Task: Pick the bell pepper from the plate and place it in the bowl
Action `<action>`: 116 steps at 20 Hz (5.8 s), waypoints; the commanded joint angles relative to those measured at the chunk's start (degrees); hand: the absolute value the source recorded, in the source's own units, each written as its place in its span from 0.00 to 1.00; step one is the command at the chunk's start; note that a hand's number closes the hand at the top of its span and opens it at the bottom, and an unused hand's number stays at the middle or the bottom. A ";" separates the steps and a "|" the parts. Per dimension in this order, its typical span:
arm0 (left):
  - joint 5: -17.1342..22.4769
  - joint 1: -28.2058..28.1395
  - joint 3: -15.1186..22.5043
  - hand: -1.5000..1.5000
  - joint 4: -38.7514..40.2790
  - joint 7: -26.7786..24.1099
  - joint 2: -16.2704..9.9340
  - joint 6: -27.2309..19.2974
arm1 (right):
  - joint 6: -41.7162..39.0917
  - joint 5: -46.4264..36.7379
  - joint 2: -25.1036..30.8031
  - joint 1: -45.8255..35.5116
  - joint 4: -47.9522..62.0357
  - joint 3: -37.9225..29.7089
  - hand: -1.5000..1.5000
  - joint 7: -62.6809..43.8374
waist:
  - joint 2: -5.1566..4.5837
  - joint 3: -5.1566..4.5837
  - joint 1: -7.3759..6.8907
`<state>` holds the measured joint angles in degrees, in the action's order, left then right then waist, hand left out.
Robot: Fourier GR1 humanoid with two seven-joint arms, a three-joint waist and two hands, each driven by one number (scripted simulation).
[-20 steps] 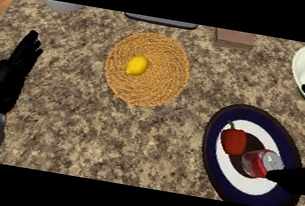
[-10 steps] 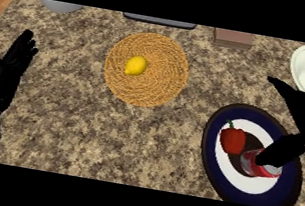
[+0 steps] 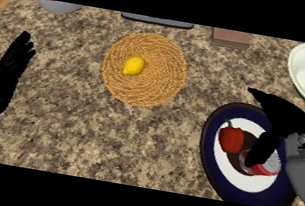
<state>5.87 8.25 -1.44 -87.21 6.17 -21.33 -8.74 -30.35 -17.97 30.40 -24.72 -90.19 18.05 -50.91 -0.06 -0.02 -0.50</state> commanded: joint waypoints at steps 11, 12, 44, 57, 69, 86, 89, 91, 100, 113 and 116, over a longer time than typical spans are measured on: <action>-3.51 2.56 -2.55 0.50 1.82 0.15 2.27 1.18 | 5.23 -19.07 -7.09 2.89 6.90 2.35 0.00 7.66 | 0.01 0.02 0.41; -3.69 2.46 -0.54 0.50 1.59 1.79 4.32 0.55 | 4.81 -18.69 -7.32 3.74 8.16 2.67 0.00 8.04 | 0.00 0.03 0.44; -8.78 1.19 -5.66 0.50 -0.28 0.98 7.64 4.64 | 9.52 -32.72 -17.06 3.52 24.36 -5.80 1.00 26.04 | 0.03 0.03 0.41; -7.70 -0.73 -6.29 0.50 -3.53 1.86 7.62 6.57 | 22.60 -36.15 -13.15 -16.83 49.60 -13.15 1.00 44.09 | -0.10 0.05 -0.44; -8.04 0.88 -7.72 0.50 -0.92 2.22 7.90 5.15 | 28.35 -35.71 -7.62 -18.41 18.10 -19.90 1.00 31.49 | 0.60 -0.03 2.48; -7.21 -2.32 -7.74 0.50 -4.98 1.38 8.14 7.86 | 30.78 -26.50 2.75 -21.80 37.56 -36.72 1.00 45.20 | -0.30 0.05 -0.79; -8.17 -0.19 -7.77 0.50 0.35 -1.79 8.34 7.78 | 34.12 -27.07 3.36 -26.10 48.10 -37.55 1.00 49.30 | -0.65 0.05 -1.19; -10.04 0.96 -5.24 0.50 -4.83 3.81 10.12 5.23 | 33.77 -25.93 7.38 -27.26 53.84 -39.56 1.00 54.85 | -0.54 0.10 -1.24; -7.55 2.91 -6.85 0.50 -2.16 2.31 7.90 8.95 | 41.75 -26.24 11.90 -28.78 71.09 -43.17 1.00 67.81 | -1.42 0.24 -2.91; -7.61 3.58 -7.11 0.50 -0.91 1.77 7.87 9.03 | 29.65 -22.17 14.18 -27.88 80.08 -47.85 0.00 69.20 | -1.61 0.47 -3.03; -8.95 4.31 -6.69 0.50 -0.19 1.56 8.41 7.66 | 27.44 -13.87 14.69 -30.36 80.26 -55.97 0.00 70.11 | -1.30 0.52 -1.81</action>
<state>-2.83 12.01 -7.82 -87.98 7.38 -12.54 -0.90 -1.05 -39.26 44.93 -53.72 -10.49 -30.70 16.32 -1.73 0.46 -3.35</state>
